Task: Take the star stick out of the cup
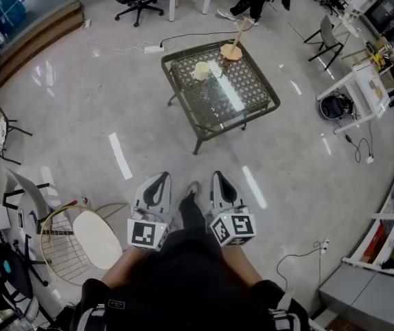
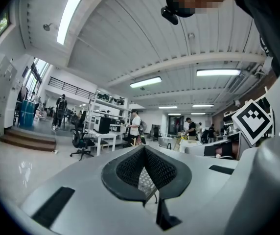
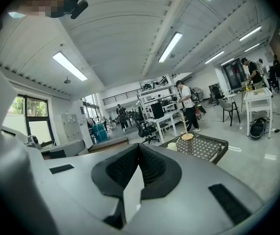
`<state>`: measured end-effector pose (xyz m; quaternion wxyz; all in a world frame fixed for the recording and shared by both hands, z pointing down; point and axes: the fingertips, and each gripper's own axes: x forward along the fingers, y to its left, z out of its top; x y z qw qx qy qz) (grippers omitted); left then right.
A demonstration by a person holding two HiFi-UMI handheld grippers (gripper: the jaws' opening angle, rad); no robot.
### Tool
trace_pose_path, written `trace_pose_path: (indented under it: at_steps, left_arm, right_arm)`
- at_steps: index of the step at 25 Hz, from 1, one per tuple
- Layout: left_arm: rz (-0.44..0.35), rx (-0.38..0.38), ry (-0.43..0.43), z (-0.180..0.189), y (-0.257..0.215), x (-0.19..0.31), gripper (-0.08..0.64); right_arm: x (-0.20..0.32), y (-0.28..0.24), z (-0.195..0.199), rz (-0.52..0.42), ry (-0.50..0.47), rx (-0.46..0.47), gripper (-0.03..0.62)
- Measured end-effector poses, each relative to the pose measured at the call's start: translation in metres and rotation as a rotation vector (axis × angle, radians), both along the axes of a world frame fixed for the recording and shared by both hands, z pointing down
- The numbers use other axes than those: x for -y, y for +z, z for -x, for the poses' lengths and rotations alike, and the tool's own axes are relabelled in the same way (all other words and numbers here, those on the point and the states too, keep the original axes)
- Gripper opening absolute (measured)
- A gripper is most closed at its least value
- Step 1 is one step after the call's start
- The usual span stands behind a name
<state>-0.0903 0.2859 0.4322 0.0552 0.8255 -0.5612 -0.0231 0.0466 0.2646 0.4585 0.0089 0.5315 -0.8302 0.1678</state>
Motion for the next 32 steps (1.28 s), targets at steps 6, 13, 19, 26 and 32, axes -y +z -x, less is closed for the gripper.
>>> trace_pose_path:
  at_steps: [6, 13, 19, 26, 32]
  left_arm:
    - [0.000, 0.051, -0.016, -0.020, -0.011, 0.086, 0.015]
    - [-0.025, 0.055, -0.054, -0.033, -0.020, 0.154, 0.015]
    - [-0.001, 0.054, -0.044, -0.042, -0.015, 0.198, 0.015]
    - [0.006, 0.051, 0.019, -0.054, -0.004, 0.265, 0.015]
    - [0.015, 0.043, 0.066, -0.051, 0.003, 0.338, 0.015]
  right_arm:
    - [0.088, -0.007, -0.012, 0.001, -0.051, 0.006, 0.011]
    - [0.170, -0.004, -0.028, 0.005, -0.073, 0.016, 0.009]
    - [0.220, 0.004, -0.039, 0.022, -0.055, 0.026, 0.009]
    - [0.279, 0.018, -0.045, 0.043, -0.012, 0.026, 0.011]
    - [0.342, 0.030, -0.042, 0.083, 0.032, 0.029, 0.011]
